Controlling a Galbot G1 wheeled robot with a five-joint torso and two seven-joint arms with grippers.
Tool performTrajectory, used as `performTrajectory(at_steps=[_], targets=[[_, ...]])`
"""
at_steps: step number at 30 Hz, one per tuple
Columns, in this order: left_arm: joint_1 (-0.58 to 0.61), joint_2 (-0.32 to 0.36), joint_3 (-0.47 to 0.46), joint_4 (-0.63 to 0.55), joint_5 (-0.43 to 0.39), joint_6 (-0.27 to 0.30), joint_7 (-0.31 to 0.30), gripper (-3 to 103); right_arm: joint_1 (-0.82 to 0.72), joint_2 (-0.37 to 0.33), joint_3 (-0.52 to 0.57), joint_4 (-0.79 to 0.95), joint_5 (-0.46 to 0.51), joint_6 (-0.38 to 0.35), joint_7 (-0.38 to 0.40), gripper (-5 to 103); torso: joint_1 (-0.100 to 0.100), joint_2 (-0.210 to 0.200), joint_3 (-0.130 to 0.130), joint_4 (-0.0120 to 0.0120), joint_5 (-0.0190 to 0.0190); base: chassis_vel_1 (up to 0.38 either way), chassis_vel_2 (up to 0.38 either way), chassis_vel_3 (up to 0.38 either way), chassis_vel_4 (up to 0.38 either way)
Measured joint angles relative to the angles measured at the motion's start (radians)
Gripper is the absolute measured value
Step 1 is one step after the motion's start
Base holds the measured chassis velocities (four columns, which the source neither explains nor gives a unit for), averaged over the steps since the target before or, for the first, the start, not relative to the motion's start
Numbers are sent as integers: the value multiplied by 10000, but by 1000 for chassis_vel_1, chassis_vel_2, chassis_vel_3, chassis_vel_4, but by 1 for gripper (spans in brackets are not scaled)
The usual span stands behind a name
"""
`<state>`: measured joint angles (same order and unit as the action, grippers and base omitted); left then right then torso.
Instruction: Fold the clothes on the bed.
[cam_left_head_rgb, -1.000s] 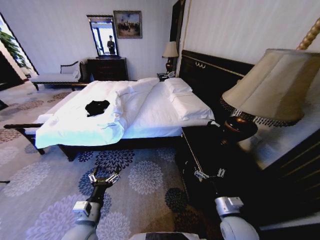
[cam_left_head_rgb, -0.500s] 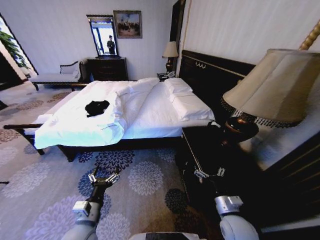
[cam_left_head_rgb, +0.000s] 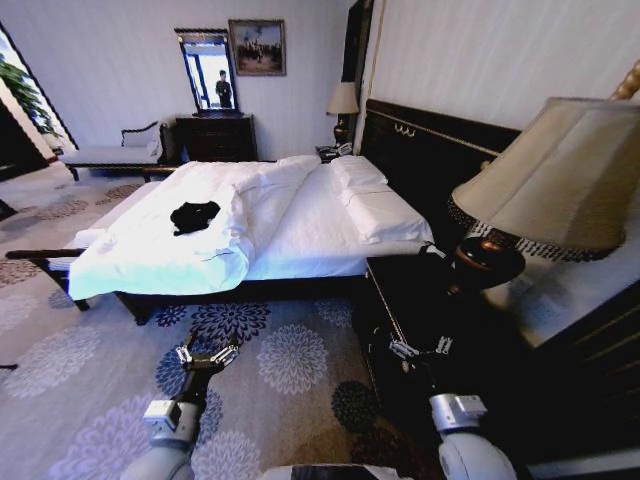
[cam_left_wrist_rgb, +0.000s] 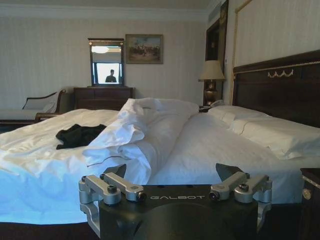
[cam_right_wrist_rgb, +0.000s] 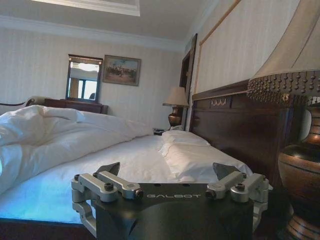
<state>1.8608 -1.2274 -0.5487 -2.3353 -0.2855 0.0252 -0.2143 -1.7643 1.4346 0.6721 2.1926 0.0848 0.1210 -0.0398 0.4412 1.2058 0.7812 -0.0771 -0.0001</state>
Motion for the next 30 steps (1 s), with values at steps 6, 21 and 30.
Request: performTrajectory(at_steps=[6, 21, 30], targets=[[-63, -25, -7, 6, -62, 37, -17, 100, -43, -1, 17, -3, -6, 3, 1, 100, 0, 0, 0, 0, 0, 0, 0, 0, 0], [-33, -58, -13, 1, -90, 54, -31, 100, -20, -9, 13, -11, 9, 5, 31, 100, 0, 0, 0, 0, 0, -56, 44, 44, -51], [-22, -113, -6, -3, -59, 53, -31, 100, -23, -13, -5, -8, 12, -1, 35, 100, 0, 0, 0, 0, 0, -67, 77, 79, -73]])
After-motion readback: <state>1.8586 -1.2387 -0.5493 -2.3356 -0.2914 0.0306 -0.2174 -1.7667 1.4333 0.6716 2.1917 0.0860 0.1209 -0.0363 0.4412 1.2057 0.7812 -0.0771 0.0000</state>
